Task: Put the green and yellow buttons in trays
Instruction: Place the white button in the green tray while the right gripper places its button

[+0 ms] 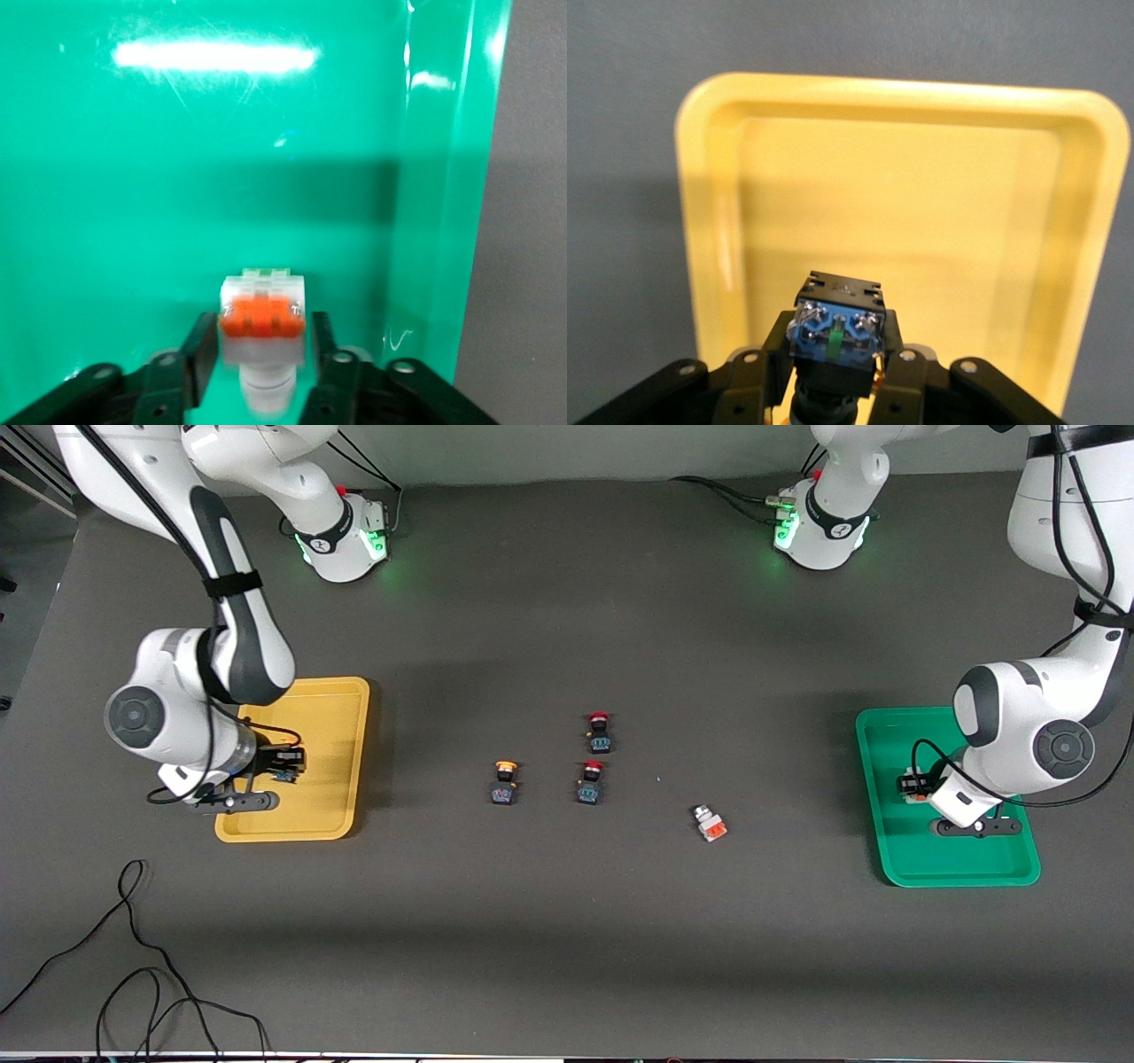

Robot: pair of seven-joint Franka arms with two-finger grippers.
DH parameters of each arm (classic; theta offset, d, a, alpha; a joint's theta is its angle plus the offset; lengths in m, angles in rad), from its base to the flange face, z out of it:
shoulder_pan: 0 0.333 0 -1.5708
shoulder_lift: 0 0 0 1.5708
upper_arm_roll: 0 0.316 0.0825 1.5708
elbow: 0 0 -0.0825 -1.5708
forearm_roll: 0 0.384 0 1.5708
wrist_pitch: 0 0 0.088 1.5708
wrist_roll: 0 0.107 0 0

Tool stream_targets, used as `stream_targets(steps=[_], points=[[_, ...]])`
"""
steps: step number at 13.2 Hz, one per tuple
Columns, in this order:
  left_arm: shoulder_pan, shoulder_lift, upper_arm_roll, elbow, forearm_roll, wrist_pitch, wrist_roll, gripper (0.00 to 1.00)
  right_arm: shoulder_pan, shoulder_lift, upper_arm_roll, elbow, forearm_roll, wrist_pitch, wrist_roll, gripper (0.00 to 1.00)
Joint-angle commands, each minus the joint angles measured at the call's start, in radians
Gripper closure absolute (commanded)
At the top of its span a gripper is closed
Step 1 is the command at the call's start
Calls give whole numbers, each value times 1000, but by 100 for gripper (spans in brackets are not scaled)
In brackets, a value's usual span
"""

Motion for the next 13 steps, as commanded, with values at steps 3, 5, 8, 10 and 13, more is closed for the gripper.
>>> stream_targets(steps=[3,5,8,10,13], points=[[25,-60,-14,30,13,-61,-17,1,18,82,7,-68,91,192,-63,100],[25,-123,-15,114,13,-249,-13,1,18,100,10,-65,177,205,-146,100],[16,-129,-23,316,10,-546,-9,1,18,99,10,-65,222,197,-206,40],[12,-132,-26,380,-8,-603,20,1,18,90,11,-63,222,188,-206,0],[-13,-134,-75,397,-21,-594,0,1,20,52,10,-23,267,87,-192,0]])
